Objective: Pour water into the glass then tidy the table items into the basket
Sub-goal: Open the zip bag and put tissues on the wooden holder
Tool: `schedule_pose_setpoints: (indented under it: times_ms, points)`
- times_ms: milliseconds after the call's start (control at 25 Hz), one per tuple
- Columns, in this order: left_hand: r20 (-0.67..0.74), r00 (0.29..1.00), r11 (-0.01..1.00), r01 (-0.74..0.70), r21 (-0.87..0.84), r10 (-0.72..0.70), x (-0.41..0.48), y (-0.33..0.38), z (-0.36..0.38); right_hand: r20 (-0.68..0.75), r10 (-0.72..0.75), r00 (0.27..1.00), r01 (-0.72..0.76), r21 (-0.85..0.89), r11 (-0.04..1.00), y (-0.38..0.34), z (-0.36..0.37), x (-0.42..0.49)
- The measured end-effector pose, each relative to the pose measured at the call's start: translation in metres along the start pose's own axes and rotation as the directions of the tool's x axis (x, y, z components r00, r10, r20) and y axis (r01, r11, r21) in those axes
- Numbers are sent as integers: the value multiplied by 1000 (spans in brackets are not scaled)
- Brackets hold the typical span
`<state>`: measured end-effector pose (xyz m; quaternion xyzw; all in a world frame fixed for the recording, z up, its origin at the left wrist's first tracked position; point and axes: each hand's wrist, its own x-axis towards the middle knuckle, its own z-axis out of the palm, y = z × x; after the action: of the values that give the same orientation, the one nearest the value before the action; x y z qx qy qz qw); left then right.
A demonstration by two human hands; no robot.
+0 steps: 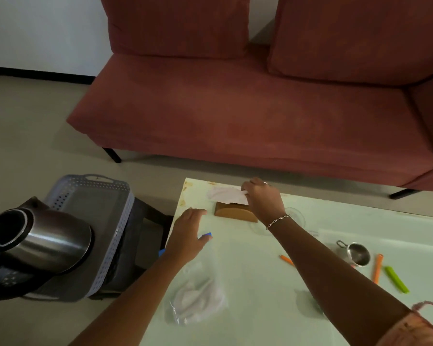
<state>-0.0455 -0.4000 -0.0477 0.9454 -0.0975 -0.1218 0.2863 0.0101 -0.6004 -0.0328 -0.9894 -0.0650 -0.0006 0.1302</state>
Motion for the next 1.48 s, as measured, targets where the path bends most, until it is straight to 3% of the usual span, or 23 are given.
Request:
schedule_pose_setpoints:
  times_ms: [160, 440, 640, 800, 920, 1280, 1480]
  points:
    - [65, 997, 999, -52, 5, 52, 21, -22, 29, 64, 2, 998, 3, -77, 997, 14, 63, 20]
    - [165, 984, 994, -87, 71, 74, 41, -55, 68, 164, 33, 986, -24, -56, 998, 30, 135, 34]
    - [231, 968, 958, -151, 245, 94, 53, -73, 85, 50, 27, 998, -28, 18, 999, 36, 143, 33]
    - [247, 961, 938, -196, 286, 125, 57, -72, 98, 314, 50, 948, -29, -71, 997, 43, 152, 35]
    - [254, 956, 931, -219, 292, 145, 56, -69, 102, 254, 58, 966, -39, -78, 996, 39, 157, 34]
    - [288, 950, 935, -208, 287, 122, 38, -61, 115, 251, 81, 965, -69, -58, 996, 37, 163, -8]
    - [292, 947, 945, -211, 251, 134, 16, -26, 123, 119, 153, 981, -168, 132, 977, 26, 136, -54]
